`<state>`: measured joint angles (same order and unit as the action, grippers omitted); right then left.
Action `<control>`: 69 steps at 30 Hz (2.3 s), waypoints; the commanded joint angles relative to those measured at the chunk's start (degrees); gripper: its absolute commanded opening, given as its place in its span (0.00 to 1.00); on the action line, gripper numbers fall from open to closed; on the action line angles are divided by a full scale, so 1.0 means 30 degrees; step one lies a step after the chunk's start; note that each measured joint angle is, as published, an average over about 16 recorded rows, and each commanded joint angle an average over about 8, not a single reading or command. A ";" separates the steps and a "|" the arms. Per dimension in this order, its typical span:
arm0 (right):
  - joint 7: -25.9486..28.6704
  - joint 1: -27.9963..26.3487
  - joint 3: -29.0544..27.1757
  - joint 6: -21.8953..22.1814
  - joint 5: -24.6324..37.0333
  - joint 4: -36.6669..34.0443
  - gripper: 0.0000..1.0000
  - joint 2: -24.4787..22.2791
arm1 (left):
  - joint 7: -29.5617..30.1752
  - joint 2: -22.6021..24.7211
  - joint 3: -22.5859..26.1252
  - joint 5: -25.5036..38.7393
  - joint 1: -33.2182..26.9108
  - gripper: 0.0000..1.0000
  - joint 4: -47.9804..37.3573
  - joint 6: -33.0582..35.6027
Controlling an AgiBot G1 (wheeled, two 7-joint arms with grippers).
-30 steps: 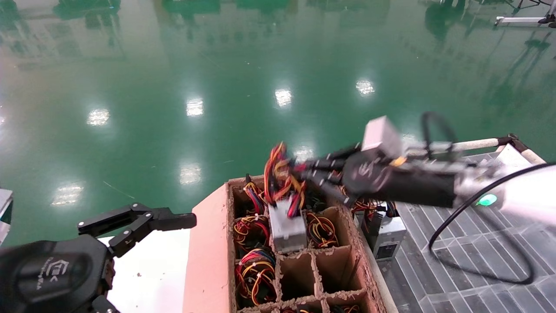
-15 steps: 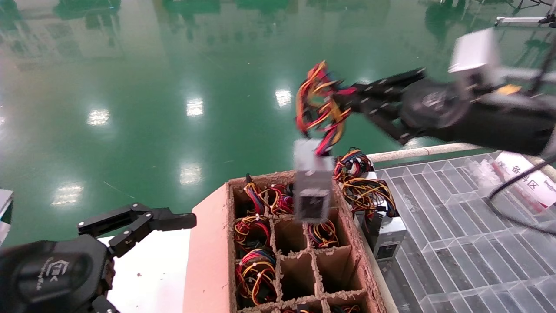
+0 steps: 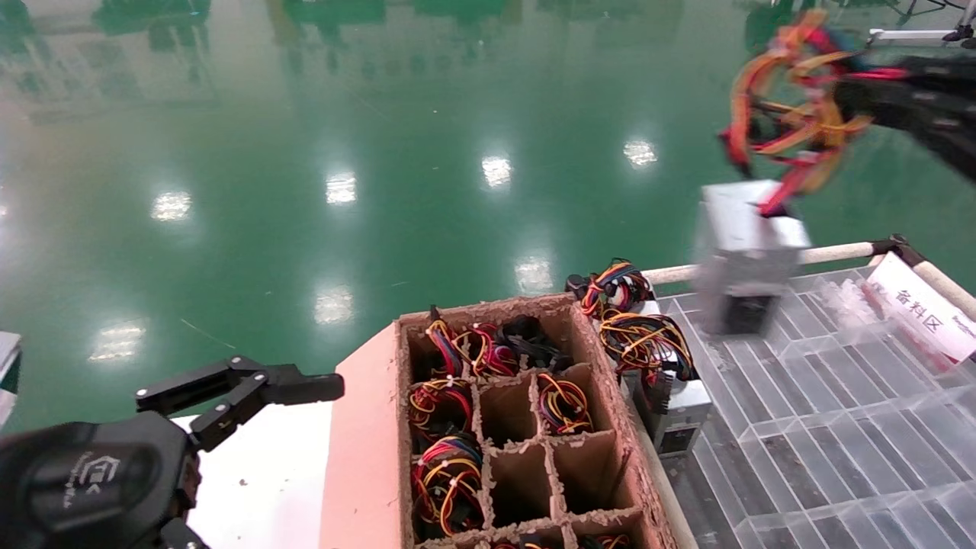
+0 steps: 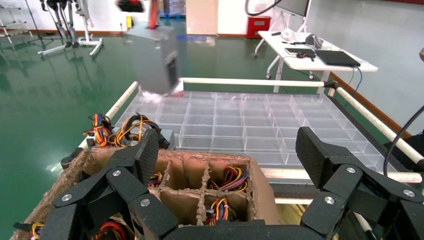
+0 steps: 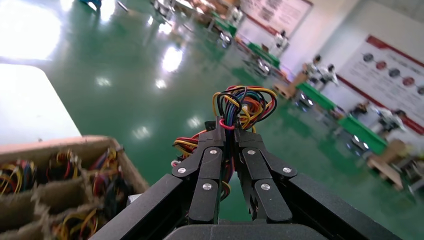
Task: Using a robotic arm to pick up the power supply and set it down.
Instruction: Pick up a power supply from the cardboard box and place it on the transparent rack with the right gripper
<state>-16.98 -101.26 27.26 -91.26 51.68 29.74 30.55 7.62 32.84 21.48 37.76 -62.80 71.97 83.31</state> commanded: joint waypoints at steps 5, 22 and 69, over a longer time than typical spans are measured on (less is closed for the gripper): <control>0.0885 0.1335 0.0599 -0.0009 -0.1391 0.1402 0.00 -0.2253 | 0.0000 0.0000 0.0001 0.0000 0.0000 1.00 0.0000 0.0000; 0.0160 0.4258 0.3122 0.0156 -0.2993 0.1868 0.00 -0.3131 | -0.0001 -0.0001 0.0002 -0.0002 -0.0001 1.00 0.0000 -0.0001; -0.3264 0.2632 0.8166 0.0301 -0.1770 -0.4954 0.00 0.1384 | -0.0003 -0.0003 0.0007 -0.0005 -0.0002 1.00 0.0000 -0.0003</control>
<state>-26.64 -93.35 51.59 -90.36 46.16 15.25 34.67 7.61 32.83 21.50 37.75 -62.80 71.97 83.31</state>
